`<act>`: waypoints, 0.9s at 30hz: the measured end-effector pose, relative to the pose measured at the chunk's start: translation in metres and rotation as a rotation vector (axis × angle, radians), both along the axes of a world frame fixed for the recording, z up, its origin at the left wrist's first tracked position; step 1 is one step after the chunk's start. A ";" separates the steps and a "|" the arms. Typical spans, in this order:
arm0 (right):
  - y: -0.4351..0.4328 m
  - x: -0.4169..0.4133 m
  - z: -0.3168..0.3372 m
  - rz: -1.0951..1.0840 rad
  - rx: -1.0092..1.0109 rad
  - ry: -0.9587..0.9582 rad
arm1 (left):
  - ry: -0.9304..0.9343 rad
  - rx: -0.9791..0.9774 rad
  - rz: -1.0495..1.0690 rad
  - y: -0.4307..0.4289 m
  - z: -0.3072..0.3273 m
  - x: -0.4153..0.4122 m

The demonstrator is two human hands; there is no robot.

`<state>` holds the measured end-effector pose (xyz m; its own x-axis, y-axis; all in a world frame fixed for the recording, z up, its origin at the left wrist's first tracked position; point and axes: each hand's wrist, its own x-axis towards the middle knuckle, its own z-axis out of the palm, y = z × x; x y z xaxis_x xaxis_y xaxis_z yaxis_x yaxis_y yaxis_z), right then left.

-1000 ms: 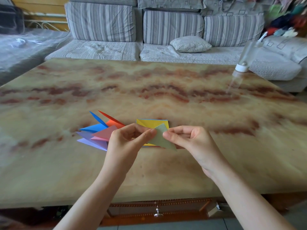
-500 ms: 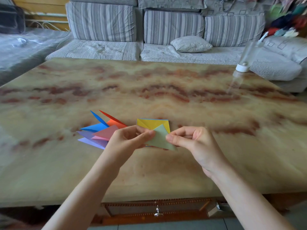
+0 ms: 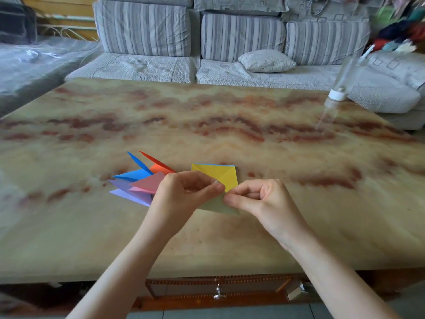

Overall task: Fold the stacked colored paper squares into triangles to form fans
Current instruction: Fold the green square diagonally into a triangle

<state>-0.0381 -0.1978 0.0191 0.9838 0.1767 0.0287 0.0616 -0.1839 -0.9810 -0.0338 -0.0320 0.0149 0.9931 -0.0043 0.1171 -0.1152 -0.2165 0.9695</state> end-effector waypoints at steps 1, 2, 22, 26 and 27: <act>0.000 0.000 -0.001 -0.002 0.002 0.002 | -0.028 0.011 0.018 0.000 -0.002 0.000; 0.000 0.001 -0.001 -0.003 0.007 0.008 | -0.061 0.023 0.034 0.000 -0.003 -0.001; -0.016 -0.001 -0.002 0.033 -0.110 0.000 | -0.138 0.146 0.268 0.032 0.006 0.016; -0.006 0.003 -0.005 0.001 0.029 -0.008 | -0.156 0.170 0.186 0.016 -0.005 0.014; -0.004 0.004 -0.004 -0.012 0.079 -0.014 | -0.170 0.191 0.180 0.014 -0.006 0.013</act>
